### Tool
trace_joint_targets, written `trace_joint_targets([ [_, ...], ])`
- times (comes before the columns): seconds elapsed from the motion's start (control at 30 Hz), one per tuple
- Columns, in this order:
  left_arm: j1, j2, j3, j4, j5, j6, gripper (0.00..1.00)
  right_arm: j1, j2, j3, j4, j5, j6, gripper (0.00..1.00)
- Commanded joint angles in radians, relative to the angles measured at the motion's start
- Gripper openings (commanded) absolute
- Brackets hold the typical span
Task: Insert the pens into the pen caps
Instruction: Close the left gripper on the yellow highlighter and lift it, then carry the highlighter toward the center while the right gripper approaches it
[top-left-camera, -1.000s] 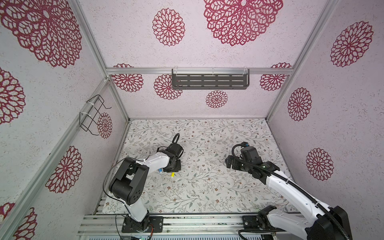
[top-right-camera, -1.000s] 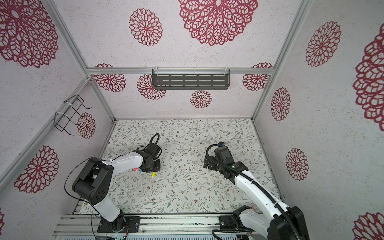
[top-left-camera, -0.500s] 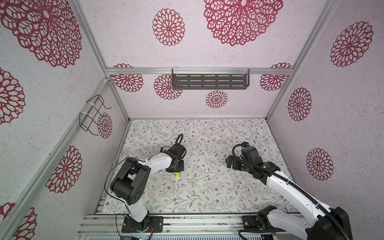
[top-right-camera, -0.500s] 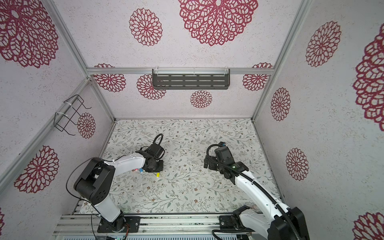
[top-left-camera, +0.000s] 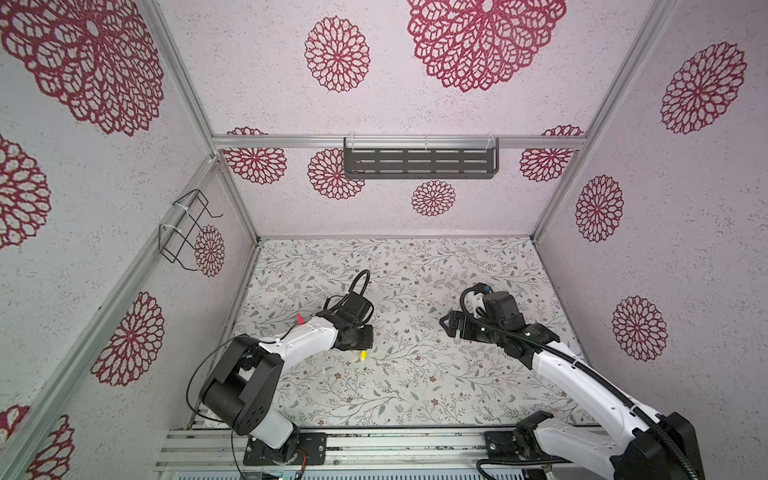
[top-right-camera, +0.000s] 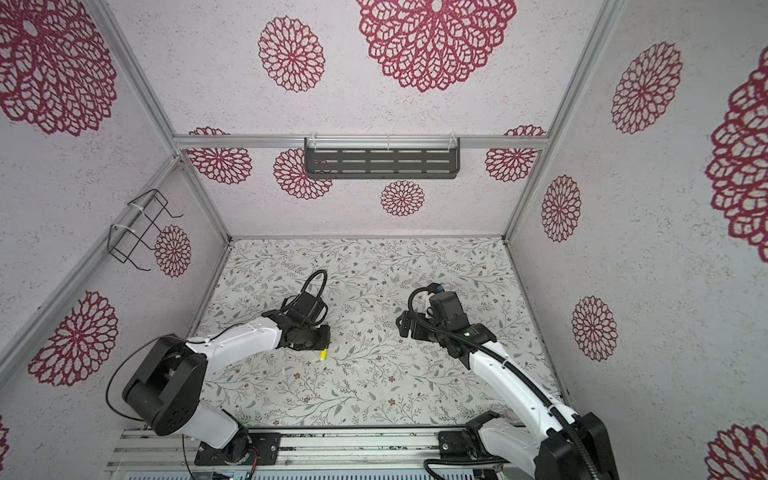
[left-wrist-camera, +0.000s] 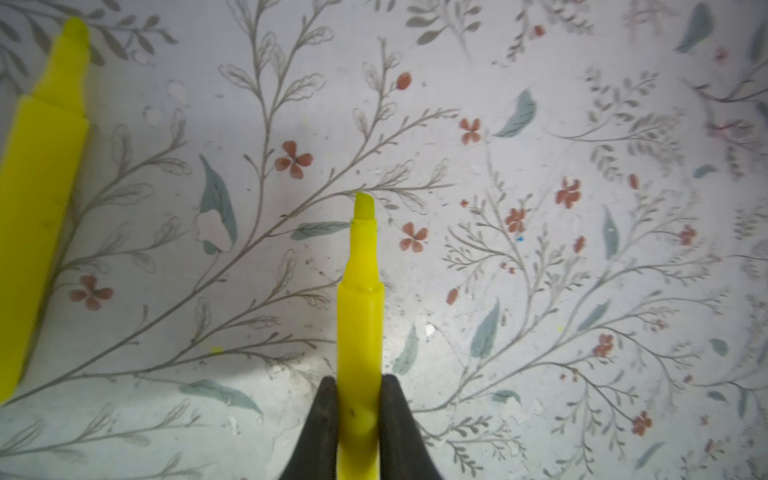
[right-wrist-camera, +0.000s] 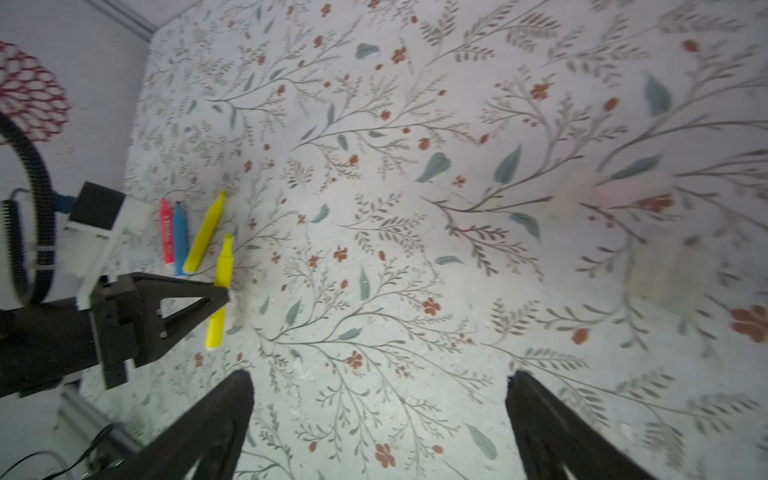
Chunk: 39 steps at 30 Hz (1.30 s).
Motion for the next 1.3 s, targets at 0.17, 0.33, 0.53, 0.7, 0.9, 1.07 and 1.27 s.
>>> trace_joint_targets([
  [0.17, -0.054, -0.191, -0.133, 0.257, 0.111, -0.006, 0.1, -0.002, 0.044, -0.039, 0.234, -0.31, 0.038, 0.93],
  [0.33, -0.076, -0.267, -0.187, 0.347, 0.142, -0.023, 0.11, 0.016, 0.056, -0.05, 0.292, -0.377, 0.061, 0.89],
  [0.53, -0.103, -0.32, -0.225, 0.448, 0.152, -0.054, 0.12, 0.058, 0.082, -0.055, 0.36, -0.4, 0.095, 0.84],
  [0.7, -0.127, -0.335, -0.216, 0.466, 0.136, -0.06, 0.12, 0.092, 0.109, -0.07, 0.468, -0.414, 0.135, 0.81],
  [0.9, -0.155, -0.341, -0.216, 0.484, 0.12, -0.069, 0.12, 0.121, 0.142, -0.051, 0.528, -0.414, 0.151, 0.8],
  [1.07, -0.17, -0.336, -0.214, 0.507, 0.121, -0.074, 0.12, 0.145, 0.183, -0.027, 0.549, -0.414, 0.154, 0.76],
  [1.27, -0.184, -0.329, -0.208, 0.518, 0.121, -0.075, 0.12, 0.167, 0.231, 0.001, 0.562, -0.405, 0.16, 0.7],
])
